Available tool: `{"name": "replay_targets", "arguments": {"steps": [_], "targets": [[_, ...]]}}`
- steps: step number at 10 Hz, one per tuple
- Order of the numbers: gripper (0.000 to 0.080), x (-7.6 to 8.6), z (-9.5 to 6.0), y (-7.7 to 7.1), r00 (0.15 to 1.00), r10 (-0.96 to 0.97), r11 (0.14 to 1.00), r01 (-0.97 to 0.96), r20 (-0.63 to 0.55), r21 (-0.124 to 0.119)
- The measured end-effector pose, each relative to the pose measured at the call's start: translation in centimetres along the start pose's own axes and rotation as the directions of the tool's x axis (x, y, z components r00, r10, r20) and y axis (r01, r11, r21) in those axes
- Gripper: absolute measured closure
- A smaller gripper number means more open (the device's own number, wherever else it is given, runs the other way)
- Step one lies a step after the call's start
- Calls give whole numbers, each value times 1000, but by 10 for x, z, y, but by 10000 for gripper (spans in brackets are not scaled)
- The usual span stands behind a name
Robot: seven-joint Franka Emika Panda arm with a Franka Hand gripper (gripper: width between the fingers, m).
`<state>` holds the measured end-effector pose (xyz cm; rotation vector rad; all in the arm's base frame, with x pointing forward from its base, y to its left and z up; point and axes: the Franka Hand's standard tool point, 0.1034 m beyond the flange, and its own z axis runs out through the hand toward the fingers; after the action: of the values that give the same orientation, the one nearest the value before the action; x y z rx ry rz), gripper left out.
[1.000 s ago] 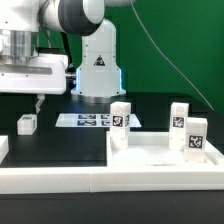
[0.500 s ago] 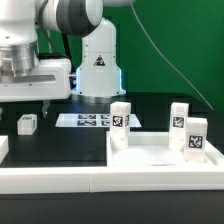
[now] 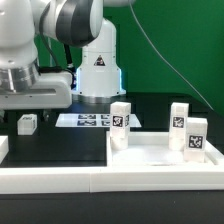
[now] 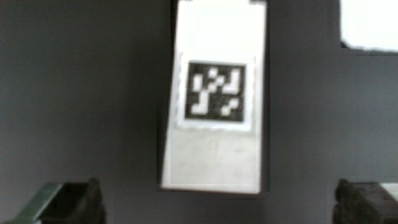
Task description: Assemble square table
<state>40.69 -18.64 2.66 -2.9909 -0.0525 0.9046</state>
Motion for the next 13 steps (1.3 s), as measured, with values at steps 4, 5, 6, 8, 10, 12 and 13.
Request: {"name": "replay_targets", "arguments": {"steps": [4, 5, 6, 8, 10, 12, 13], "targets": [[150, 0, 7, 5, 1000, 18, 1000, -18, 20, -10], [150, -1, 10, 4, 999, 40, 999, -39, 37, -14], [150, -1, 13, 4, 998, 48, 999, -48, 42, -14], [150, -5, 17, 3, 993, 50, 999, -50, 109, 3], [150, -8, 20, -1, 972, 47, 998, -54, 228, 24], [150, -5, 23, -3, 946, 43, 998, -54, 320, 25], [150, -1, 24, -1, 953, 42, 999, -49, 299, 14]]}}
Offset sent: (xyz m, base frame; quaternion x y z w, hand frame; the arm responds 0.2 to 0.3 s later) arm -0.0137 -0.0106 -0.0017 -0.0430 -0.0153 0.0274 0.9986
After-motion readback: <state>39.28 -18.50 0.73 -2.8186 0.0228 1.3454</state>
